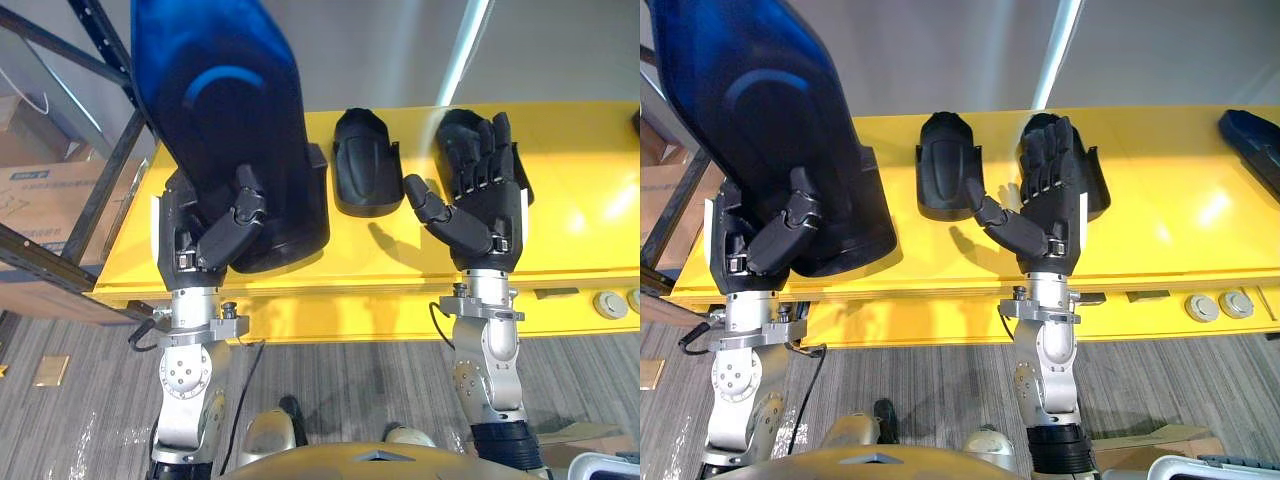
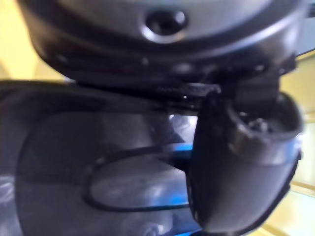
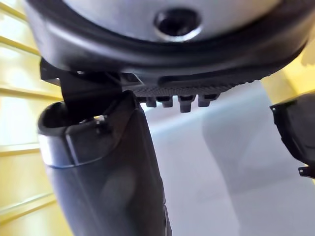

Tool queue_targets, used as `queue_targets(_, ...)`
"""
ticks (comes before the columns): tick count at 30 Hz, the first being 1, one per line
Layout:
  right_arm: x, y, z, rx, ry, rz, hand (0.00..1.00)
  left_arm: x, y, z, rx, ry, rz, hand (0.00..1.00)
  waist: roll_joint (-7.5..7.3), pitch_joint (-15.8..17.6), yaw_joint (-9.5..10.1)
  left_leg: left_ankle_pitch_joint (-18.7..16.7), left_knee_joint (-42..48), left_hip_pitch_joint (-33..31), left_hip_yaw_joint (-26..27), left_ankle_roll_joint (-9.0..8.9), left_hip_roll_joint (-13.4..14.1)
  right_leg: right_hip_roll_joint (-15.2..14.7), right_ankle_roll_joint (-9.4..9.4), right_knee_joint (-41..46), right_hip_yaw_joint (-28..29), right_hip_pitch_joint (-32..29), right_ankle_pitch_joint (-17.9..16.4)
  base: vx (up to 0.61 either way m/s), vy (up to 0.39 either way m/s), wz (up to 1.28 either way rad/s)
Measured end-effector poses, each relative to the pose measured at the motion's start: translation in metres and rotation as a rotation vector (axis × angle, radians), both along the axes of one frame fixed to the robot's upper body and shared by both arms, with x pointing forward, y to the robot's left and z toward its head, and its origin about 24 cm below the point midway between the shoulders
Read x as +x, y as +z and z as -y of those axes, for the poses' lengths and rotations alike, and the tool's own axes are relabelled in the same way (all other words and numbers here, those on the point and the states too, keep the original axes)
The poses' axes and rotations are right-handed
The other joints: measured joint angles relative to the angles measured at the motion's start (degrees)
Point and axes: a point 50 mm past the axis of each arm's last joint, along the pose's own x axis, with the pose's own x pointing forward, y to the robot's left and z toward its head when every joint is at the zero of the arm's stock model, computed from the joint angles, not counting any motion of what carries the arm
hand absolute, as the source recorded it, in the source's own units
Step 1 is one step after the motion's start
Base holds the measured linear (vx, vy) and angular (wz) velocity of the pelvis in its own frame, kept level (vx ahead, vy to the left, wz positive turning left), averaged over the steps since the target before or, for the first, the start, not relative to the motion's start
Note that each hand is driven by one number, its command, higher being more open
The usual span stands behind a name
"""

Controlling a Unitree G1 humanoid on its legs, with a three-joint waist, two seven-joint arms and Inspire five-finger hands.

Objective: Walk over and take three plastic housings, then place them on the shelf

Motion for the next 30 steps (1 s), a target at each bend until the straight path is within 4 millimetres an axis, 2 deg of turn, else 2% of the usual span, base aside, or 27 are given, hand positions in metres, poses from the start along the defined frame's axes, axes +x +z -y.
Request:
queue_targets(2,-0.001,0.0,0.002,-0.013,0.011,0.004,1.0,-0.001,-0.006,-0.001,-0.017,0.018,-0.03,0.0,0.21,-0.09,0.51,-0.01,0.55,0.32,-2.48,-0.01,0.71,0.15,-0.23,0.96,0.96,-0.02,-0.52,-0.03,-0.027,-0.28)
queue_targets(4,-0.003,0.001,0.008,-0.017,0.025,0.025,1.0,-0.001,-0.007,-0.002,-0.027,0.03,-0.03,0.0,0.08,-0.06,-0.14,1.58,-4.51,1.51,-4.32,-1.31,0.38,-0.03,-0.62,1.31,0.6,-0.54,-0.74,-0.04,0.014,0.08)
queue_targets(6,-0.004,0.002,0.012,-0.019,0.022,0.035,1.0,-0.001,-0.008,-0.003,-0.023,0.033,-0.034,0.0,-0.59,0.39,-0.49,1.27,-3.82,1.02,-5.15,-0.47,0.45,-1.83,-0.49,2.82,0.36,-1.17,-0.71,-0.03,0.042,0.03)
queue_targets(7,-0.006,0.001,0.015,-0.019,0.012,0.034,1.0,-0.001,-0.009,-0.003,-0.023,0.034,-0.042,0.0,-0.61,0.37,-0.6,1.13,-2.97,1.22,-5.65,-1.02,1.19,-2.61,-0.37,3.34,0.5,-1.07,-0.84,-0.02,0.102,-0.14)
queue_targets(8,-0.007,0.002,0.017,-0.003,0.019,0.047,1.0,-0.001,-0.01,-0.003,-0.012,0.036,-0.045,0.0,-0.23,0.14,-0.77,1.69,-2.56,1.43,-6.09,-2.42,2.07,-3.77,0.6,3.92,0.76,-1.23,-0.88,0.0,0.182,-0.12)
queue_targets(10,-0.009,0.005,0.02,0.019,0.028,0.073,1.0,-0.001,-0.009,-0.001,0.027,0.041,-0.044,0.0,1.19,-0.73,-1.06,2.77,-3.84,1.76,-5.47,-3.81,3.05,-4.77,2.18,4.0,1.13,-1.83,-0.33,0.02,0.256,-0.08)
queue_targets(11,-0.009,0.005,0.021,0.032,0.029,0.081,1.0,-0.001,-0.008,0.0,0.067,0.036,-0.041,0.0,2.27,-1.44,-1.4,0.69,-7.73,3.78,-4.37,-6.32,1.15,-6.72,3.92,4.12,1.81,-1.93,0.46,0.03,0.323,0.01)
queue_targets(12,-0.009,0.004,0.02,0.042,0.027,0.079,1.0,0.0,-0.007,0.0,0.079,0.03,-0.036,0.0,1.99,-1.48,-1.51,1.06,-9.04,4.67,-4.02,-5.86,-0.48,-7.86,4.41,4.11,1.99,-1.8,0.76,0.04,0.448,0.07)
queue_targets(14,-0.009,0.001,0.01,0.039,0.049,0.059,1.0,0.001,-0.007,-0.008,0.169,0.049,-0.054,0.0,-0.7,-1.27,-1.46,2.5,-12.54,5.75,-3.54,-3.73,-4.76,-11.46,5.66,3.57,1.91,-2.07,3.31,-0.01,0.309,0.14)
queue_targets(17,-0.009,0.001,0.002,0.037,0.091,0.063,1.0,0.002,-0.013,-0.03,0.257,0.109,-0.123,0.0,-1.13,-1.34,-0.4,3.74,-16.34,7.35,-2.18,-2.86,-5.29,-11.41,5.36,2.77,0.29,-2.8,7.51,-0.04,0.192,-0.1)
queue_targets(18,-0.007,0.003,-0.001,0.029,0.112,0.076,1.0,0.001,-0.014,-0.045,0.277,0.166,-0.143,0.0,-1.47,-1.39,-0.23,4.19,-17.72,7.61,-1.76,-2.81,-5.47,-11.39,5.3,2.43,-0.94,-3.22,8.66,-0.04,0.08,-0.13)
queue_targets(19,-0.007,0.004,-0.002,0.024,0.119,0.083,1.0,-0.001,-0.012,-0.057,0.283,0.218,-0.149,0.0,-1.87,-1.59,-0.45,4.66,-18.88,7.56,-1.88,-2.93,-5.76,-11.39,5.28,1.54,-2.01,-3.2,9.43,-0.04,0.084,-0.01)
queue_targets(21,-0.006,0.004,-0.002,-0.017,0.101,0.07,1.0,-0.002,-0.01,-0.065,0.214,0.243,-0.147,0.0,-2.3,-1.85,-0.5,5.31,-19.9,7.21,-2.4,-2.89,-6.2,-11.48,5.51,0.48,-4.29,-2.84,9.72,0.0,0.001,0.17)
queue_targets(24,-0.004,0.001,-0.005,-0.079,0.089,0.021,1.0,-0.001,-0.012,-0.065,0.132,0.259,-0.16,0.0,-1.92,-1.85,-0.51,6.48,-22.16,7.11,-2.84,-2.76,-6.06,-10.85,5.49,-0.92,-6.25,-2.5,9.71,0.01,-0.044,0.15)
queue_targets(25,-0.003,-0.001,-0.005,-0.079,0.096,0.001,1.0,0.0,-0.014,-0.061,0.098,0.238,-0.177,0.0,-1.7,-1.83,-0.55,7.21,-22.81,6.99,-2.83,-3.24,-5.95,-10.58,5.49,-1.44,-6.42,-2.52,9.71,0.02,-0.054,0.07)
queue_targets(30,0.003,-0.001,-0.006,-0.129,0.152,-0.041,1.0,0.009,-0.028,-0.053,0.061,0.165,-0.271,0.0,-0.68,-1.12,-1.2,8.11,-22.59,6.62,-1.03,-3.04,-5.43,-9.94,5.49,-2.13,-5.38,-4.07,9.71,0.02,-0.037,-0.17)
